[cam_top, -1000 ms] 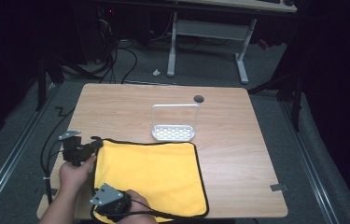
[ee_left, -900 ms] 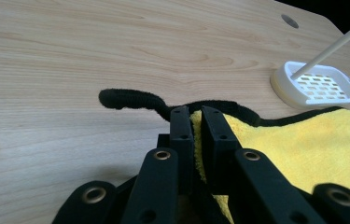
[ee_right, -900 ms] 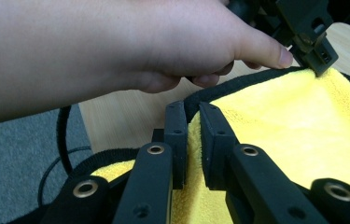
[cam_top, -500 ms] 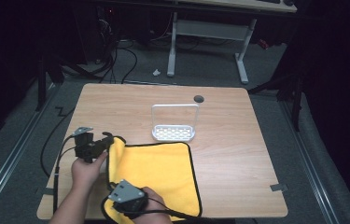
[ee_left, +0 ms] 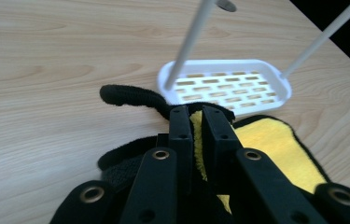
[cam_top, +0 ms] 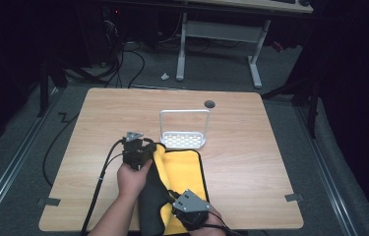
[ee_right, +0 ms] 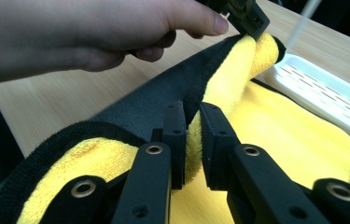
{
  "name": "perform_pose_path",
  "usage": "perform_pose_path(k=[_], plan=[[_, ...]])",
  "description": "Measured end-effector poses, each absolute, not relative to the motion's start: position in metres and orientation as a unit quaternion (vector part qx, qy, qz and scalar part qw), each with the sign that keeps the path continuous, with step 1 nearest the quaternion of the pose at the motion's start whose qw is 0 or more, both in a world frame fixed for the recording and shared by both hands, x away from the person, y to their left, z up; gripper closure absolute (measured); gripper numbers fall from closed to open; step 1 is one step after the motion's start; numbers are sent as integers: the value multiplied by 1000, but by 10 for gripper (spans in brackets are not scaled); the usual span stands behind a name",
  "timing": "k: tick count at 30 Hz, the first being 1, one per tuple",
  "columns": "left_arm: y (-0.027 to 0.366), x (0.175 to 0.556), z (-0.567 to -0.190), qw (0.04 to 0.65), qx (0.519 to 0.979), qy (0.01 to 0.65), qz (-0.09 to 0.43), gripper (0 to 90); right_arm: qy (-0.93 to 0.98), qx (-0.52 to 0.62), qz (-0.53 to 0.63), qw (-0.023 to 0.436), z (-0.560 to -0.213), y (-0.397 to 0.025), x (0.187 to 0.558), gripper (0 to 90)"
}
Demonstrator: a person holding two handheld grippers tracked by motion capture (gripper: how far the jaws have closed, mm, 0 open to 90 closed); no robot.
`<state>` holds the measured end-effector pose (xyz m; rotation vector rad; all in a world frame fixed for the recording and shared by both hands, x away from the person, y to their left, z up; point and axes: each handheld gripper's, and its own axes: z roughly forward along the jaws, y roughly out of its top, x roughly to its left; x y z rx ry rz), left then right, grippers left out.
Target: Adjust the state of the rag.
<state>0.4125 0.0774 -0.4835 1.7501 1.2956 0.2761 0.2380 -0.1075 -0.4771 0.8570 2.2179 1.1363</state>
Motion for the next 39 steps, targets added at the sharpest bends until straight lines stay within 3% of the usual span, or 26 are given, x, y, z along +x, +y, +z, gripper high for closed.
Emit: perform_pose_path(k=[9,24,27,30,33,39], plan=[[40,416,-485,432,724,523,127,820,816,338,394,254,-488,-143,237,814],[8,413,-489,444,729,505,127,812,816,362,372,254,-495,-176,231,799],[2,413,-492,446,735,497,119,762,813,374,369,251,-500,-182,231,768],[0,411,-492,462,733,487,112,621,803,395,371,249,-504,-190,232,689],[2,407,-487,475,731,477,111,543,787,409,376,269,-500,-199,232,653],[20,396,-483,484,731,469,109,511,772,429,384,271,-498,-212,236,662]])
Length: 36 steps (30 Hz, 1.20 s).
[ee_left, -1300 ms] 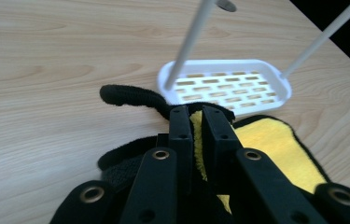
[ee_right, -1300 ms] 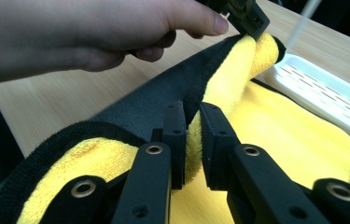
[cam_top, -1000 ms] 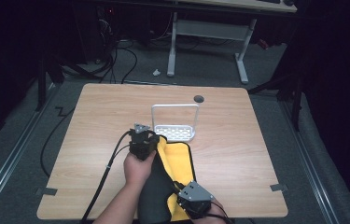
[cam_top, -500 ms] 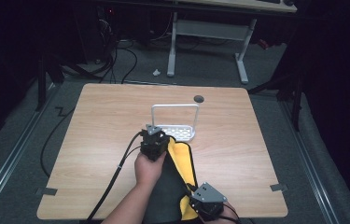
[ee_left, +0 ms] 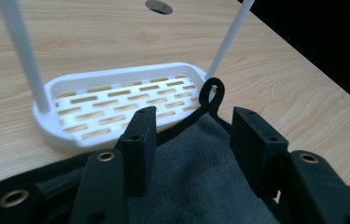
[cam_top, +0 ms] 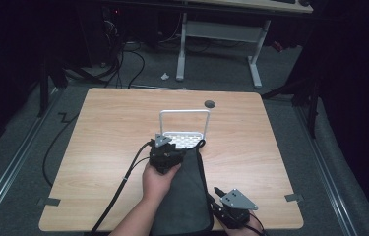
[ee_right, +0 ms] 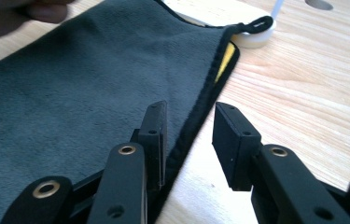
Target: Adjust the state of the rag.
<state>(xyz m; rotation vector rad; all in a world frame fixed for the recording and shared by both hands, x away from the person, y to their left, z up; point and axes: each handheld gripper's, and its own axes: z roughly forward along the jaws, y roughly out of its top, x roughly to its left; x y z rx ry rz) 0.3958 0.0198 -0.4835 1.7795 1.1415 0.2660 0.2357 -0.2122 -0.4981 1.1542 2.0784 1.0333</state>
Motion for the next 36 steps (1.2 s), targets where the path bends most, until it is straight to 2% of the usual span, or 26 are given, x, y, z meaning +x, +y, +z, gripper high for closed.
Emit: perform_pose_path(k=[8,14,22,27,36], plan=[[66,362,-500,474,751,451,91,513,782,424,374,262,-505,-210,239,680],[95,329,-515,466,760,446,81,549,792,415,370,250,-507,-198,253,749],[90,325,-523,449,784,421,84,708,796,437,341,242,-514,-178,313,868],[85,327,-528,432,795,417,82,702,805,448,321,221,-525,-170,338,882],[85,326,-531,427,808,399,72,671,811,435,320,225,-526,-177,328,880]])
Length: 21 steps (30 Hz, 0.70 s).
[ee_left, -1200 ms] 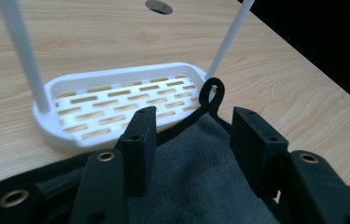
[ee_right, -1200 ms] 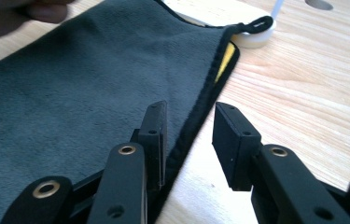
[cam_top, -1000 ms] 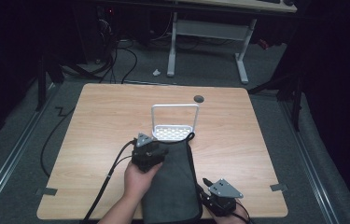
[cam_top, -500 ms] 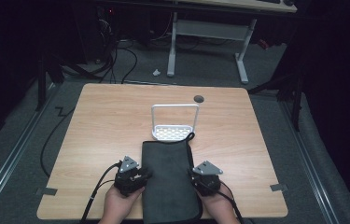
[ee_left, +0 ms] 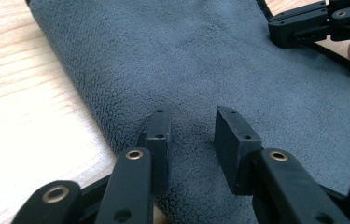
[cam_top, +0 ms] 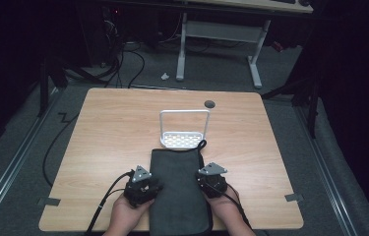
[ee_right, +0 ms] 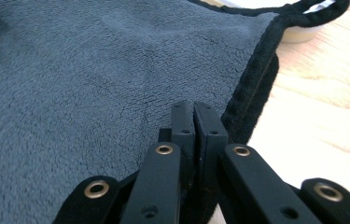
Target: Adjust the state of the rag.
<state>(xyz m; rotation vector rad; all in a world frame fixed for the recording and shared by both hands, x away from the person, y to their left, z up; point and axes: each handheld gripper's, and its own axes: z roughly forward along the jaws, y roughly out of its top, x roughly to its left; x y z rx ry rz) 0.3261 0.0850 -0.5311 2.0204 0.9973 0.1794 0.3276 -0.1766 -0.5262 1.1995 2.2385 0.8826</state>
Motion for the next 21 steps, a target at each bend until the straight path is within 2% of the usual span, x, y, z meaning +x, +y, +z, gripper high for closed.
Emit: perform_pose_path(k=[6,21], plan=[[87,319,-531,431,815,385,45,666,812,432,328,217,-526,-185,314,855],[81,286,-531,430,833,346,40,654,821,417,324,215,-524,-197,276,817]])
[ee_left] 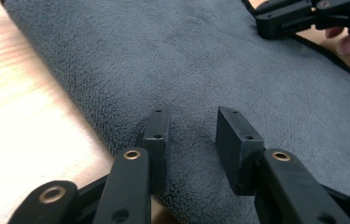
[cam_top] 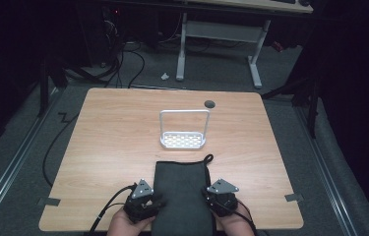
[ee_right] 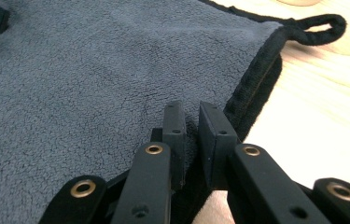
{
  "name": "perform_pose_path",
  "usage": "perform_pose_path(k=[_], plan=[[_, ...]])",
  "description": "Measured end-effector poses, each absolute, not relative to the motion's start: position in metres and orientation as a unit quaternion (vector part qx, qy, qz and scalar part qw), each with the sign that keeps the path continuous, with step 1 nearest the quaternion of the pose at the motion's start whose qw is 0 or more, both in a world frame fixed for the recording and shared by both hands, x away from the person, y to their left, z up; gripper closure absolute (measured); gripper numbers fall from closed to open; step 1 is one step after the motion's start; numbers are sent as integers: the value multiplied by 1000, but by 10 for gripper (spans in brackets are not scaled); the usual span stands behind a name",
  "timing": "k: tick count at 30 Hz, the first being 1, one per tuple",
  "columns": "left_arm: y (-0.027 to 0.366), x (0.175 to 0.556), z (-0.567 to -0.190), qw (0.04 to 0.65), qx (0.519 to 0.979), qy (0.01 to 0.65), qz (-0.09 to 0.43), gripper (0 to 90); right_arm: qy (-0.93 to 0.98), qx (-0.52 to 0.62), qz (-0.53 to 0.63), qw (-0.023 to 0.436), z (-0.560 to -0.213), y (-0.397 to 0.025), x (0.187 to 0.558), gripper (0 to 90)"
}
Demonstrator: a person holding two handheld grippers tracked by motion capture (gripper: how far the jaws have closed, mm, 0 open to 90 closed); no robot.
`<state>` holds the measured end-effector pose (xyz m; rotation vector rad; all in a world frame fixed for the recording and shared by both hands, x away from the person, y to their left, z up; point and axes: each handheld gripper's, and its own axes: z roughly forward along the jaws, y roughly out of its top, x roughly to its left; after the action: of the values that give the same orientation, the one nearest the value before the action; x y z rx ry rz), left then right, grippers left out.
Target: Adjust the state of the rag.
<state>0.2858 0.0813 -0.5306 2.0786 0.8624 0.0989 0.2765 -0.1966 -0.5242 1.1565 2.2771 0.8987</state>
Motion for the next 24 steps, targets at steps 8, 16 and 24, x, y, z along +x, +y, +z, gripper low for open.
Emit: perform_pose_path(k=[8,16,24], plan=[[91,297,-523,455,809,369,43,565,817,417,335,216,-526,-199,277,811],[102,347,-525,452,769,448,63,413,816,417,338,214,-527,-200,277,804],[86,373,-532,437,765,469,63,407,817,418,339,208,-526,-201,277,790]])
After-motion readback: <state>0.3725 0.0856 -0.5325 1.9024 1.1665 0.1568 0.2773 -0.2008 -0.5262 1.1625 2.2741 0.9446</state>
